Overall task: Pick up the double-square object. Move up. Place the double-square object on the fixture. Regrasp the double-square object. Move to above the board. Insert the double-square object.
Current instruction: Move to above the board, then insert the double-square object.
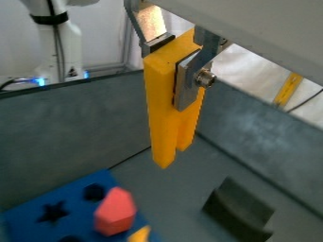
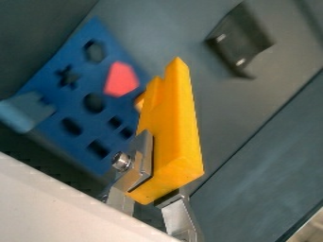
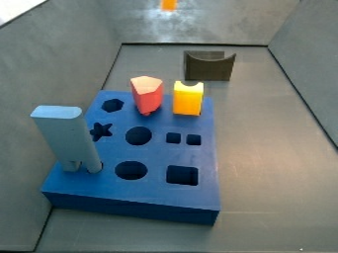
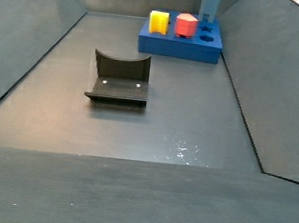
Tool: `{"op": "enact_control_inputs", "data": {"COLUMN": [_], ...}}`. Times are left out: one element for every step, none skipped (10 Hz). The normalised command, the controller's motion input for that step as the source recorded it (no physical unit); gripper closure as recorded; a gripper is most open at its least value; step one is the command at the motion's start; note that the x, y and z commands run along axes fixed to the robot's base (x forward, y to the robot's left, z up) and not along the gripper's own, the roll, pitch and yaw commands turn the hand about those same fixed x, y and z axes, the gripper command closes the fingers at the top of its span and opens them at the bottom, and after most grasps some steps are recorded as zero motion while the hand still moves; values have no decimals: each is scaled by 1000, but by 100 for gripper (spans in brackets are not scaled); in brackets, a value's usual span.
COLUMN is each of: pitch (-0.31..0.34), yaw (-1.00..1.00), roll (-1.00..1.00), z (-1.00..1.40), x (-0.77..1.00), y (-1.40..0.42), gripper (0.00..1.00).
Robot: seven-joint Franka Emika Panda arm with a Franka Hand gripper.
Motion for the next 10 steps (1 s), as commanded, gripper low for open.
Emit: {"op": "enact_control_inputs", "data": {"pitch": [-69,-77,-97,-94,-91,-70,0,-3,-1,-99], "yaw": [-44,-45,-33,-25,-15,-11,0,0,-43,-246], "roll": [-1000,-1000,-914,-695,-476,-271,0,0,-174,-187], "z": [-1,0,-1,-3,3,-1,0,-29,-237,-180], "x": [-261,-177,-120,-101,-89,-66,-49,-34,29,0], "y": [-275,-130,-18,9,21,14,0,-131,-557,-763], "gripper": [100,100,100,100,100,100,100,100,100,100]}}
